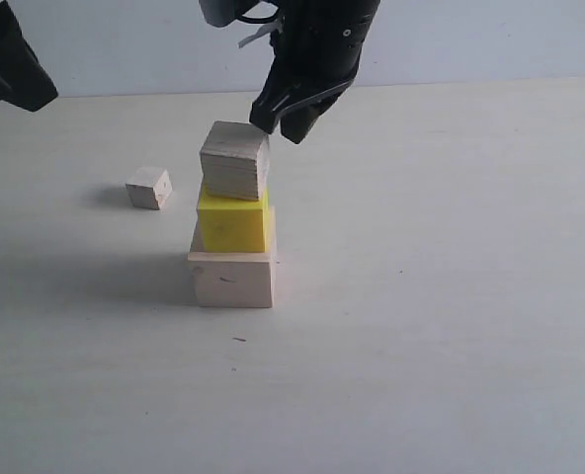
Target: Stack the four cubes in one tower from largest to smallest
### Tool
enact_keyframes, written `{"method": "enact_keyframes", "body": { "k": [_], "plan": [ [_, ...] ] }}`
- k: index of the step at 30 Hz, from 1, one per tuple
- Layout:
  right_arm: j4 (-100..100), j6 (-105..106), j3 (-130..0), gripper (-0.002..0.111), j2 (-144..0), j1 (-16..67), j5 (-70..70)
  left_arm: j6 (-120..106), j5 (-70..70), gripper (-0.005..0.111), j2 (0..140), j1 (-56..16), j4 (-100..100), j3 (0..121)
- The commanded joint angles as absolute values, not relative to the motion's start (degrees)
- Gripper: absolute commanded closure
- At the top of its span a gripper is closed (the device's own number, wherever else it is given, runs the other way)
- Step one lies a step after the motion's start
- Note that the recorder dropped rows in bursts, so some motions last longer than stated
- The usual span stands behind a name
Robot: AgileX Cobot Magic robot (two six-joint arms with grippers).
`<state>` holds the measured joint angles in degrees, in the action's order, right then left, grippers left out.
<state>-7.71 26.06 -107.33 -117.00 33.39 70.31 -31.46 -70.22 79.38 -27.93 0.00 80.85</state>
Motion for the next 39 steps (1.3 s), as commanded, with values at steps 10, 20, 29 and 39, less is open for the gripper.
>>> {"method": "enact_keyframes", "body": {
  "k": [10, 20, 29, 39],
  "plan": [
    [-10.46, 24.88, -103.47, 0.108, -116.75, 33.14, 69.96, -31.06, -69.29, 0.069, 78.96, -27.98, -0.44, 80.64],
    [-12.22, 24.88, -103.44, 0.108, -115.57, 33.26, 69.96, -31.06, -69.07, 0.069, 78.96, -27.98, -0.44, 80.64],
    [-12.13, 25.02, -103.44, 0.108, -115.45, 33.26, 69.96, -31.06, -69.09, 0.069, 78.96, -27.98, -0.55, 80.64],
    [-14.47, 25.96, -103.44, 0.108, -115.45, 33.26, 69.96, -31.06, -69.09, 0.069, 78.96, -27.98, -0.55, 80.64]
  ]
}}
